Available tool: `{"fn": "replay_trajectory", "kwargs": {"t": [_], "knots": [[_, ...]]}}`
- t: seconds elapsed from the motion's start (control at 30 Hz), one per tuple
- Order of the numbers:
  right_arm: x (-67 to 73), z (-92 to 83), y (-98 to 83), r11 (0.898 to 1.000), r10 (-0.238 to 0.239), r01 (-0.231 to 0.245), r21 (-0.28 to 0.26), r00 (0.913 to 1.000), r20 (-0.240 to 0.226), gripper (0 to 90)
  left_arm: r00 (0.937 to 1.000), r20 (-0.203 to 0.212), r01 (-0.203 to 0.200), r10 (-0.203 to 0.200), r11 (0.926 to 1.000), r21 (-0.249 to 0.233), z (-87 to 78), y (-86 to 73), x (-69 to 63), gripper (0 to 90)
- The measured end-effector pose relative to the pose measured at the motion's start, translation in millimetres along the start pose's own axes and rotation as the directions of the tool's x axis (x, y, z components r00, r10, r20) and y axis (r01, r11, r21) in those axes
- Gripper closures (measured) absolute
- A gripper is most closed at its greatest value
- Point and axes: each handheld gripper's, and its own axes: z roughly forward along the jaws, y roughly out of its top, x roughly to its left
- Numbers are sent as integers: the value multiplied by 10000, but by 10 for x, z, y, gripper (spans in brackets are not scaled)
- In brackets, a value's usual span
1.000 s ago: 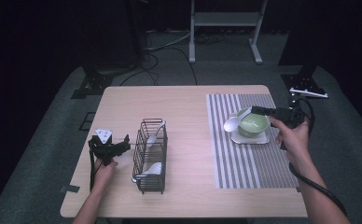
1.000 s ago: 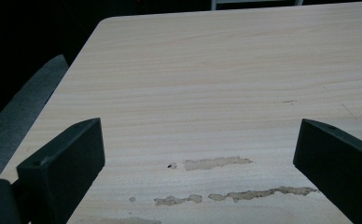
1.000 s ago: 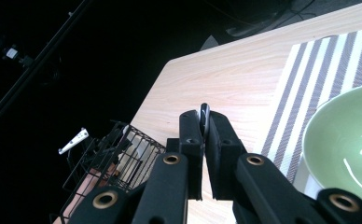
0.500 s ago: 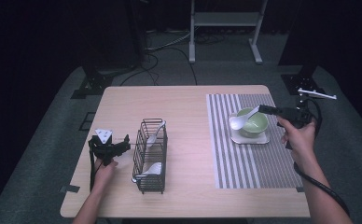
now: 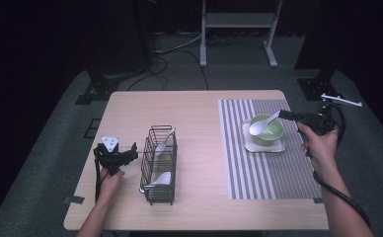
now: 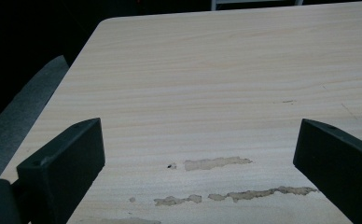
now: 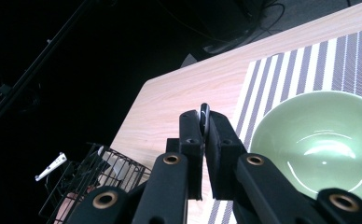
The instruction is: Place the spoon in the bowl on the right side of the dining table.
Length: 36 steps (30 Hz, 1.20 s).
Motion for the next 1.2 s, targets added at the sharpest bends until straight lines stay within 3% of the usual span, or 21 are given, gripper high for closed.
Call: {"fn": "replay_trajectory", "kwargs": {"t": [1.2], "knots": [[-316,35,61,9975,593,-569,-416,9965,593,854,10000,-12,49,-49,10000,-10,1,0,-1,9]]}}
